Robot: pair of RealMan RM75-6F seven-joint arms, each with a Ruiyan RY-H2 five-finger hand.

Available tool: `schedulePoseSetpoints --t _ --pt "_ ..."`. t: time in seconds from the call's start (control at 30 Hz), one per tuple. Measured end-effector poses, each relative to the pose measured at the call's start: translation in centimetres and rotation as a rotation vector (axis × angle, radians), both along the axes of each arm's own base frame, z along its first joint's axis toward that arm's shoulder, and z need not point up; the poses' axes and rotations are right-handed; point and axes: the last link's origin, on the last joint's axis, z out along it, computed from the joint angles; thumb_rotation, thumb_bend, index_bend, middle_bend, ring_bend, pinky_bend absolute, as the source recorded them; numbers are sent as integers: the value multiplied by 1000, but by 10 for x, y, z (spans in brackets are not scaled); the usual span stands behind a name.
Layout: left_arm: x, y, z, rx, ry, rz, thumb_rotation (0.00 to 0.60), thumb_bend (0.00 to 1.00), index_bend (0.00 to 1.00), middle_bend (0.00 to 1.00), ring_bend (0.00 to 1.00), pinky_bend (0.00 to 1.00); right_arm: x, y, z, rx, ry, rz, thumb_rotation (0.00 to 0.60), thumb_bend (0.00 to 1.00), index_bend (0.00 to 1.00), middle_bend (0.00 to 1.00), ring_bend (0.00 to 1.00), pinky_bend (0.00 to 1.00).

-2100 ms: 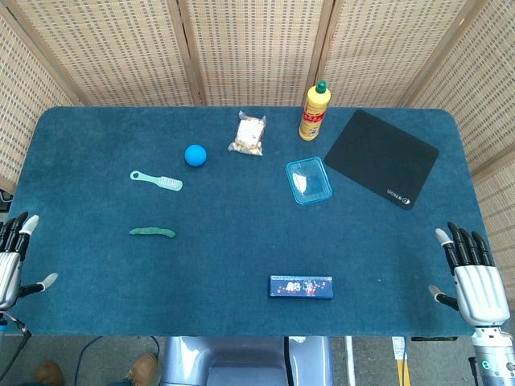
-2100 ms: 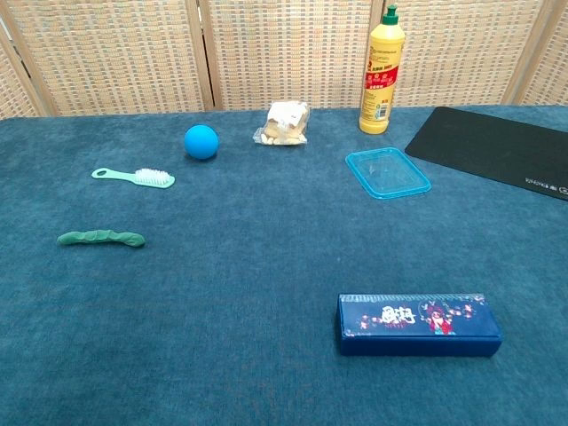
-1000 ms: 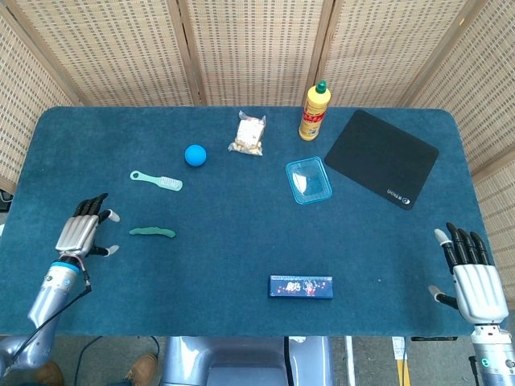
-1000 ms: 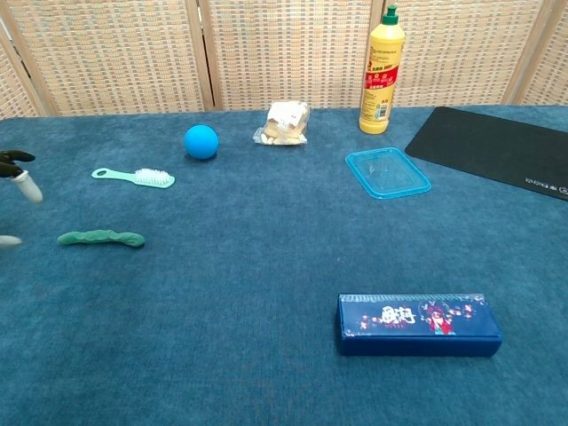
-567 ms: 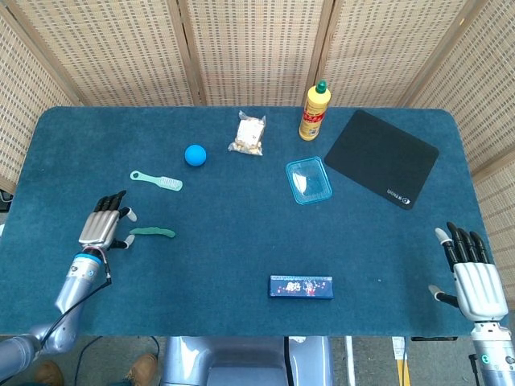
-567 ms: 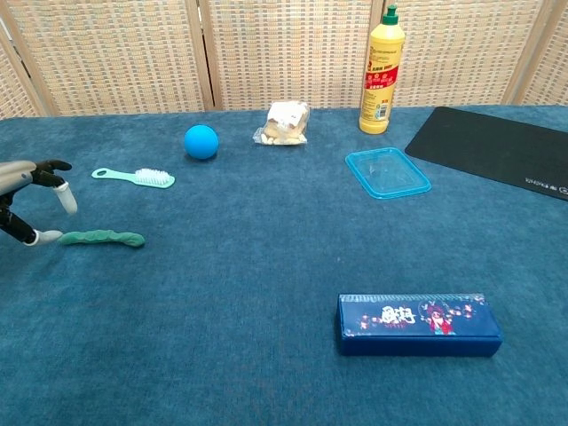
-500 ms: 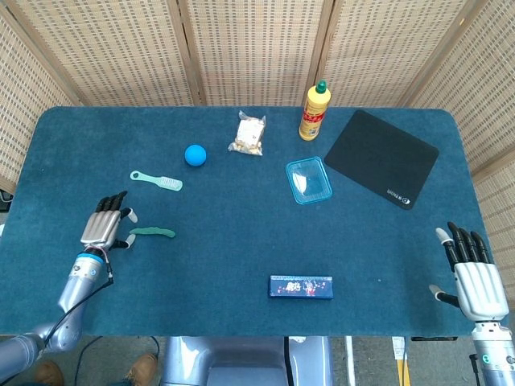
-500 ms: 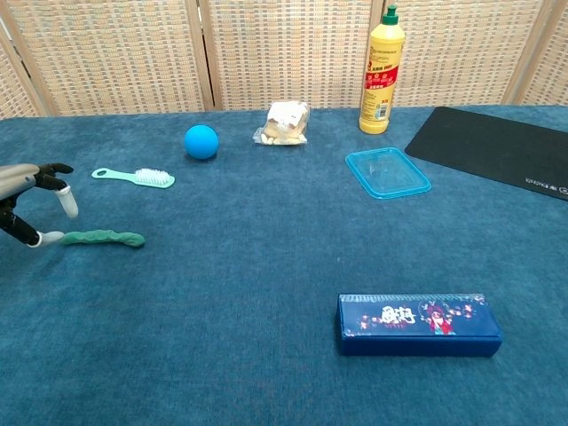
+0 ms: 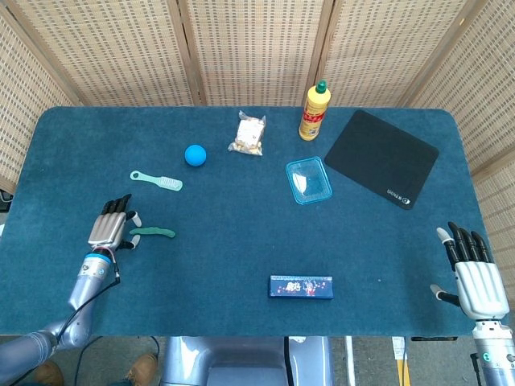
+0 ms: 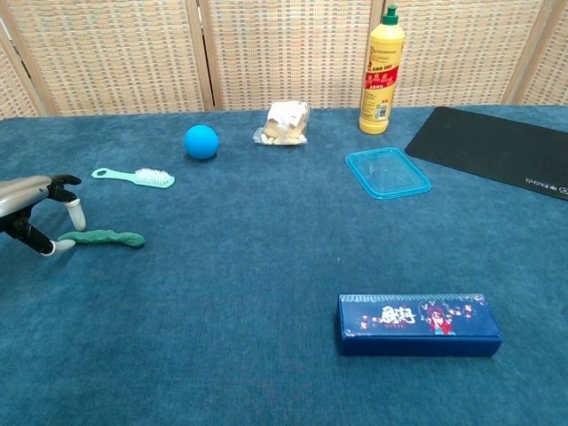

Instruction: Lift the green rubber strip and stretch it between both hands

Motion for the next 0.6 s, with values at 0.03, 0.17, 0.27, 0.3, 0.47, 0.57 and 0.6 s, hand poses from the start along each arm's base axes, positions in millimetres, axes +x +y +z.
schedulePoseSetpoints --t 0.03,0.17,0.27,0.3,0.47,0.57,0.6 --pt "0 0 0 0 0 1 600 372 478 0 0 0 0 0 0 0 0 0 600 0 0 0 0 0" --pt "0 1 -1 -2 -1 5 600 372 478 0 0 0 0 0 0 -1 2 2 600 0 0 0 0 0" --pt "1 2 -2 -7 10 7 600 373 481 0 0 0 0 0 -1 -1 2 1 600 0 0 0 0 0" --pt "1 2 -3 -9 11 9 600 373 483 0 0 0 0 0 -1 -1 2 0 600 0 0 0 0 0" --pt "3 2 -6 -13 14 15 600 374 501 0 0 0 0 0 0 -3 2 -1 600 0 0 0 0 0" --pt "4 3 -6 -9 13 16 600 378 524 0 0 0 -1 0 0 -2 2 -1 600 0 0 0 0 0" --pt "5 3 -6 -7 13 15 600 379 531 0 0 0 -1 0 0 -2 2 -2 600 0 0 0 0 0"
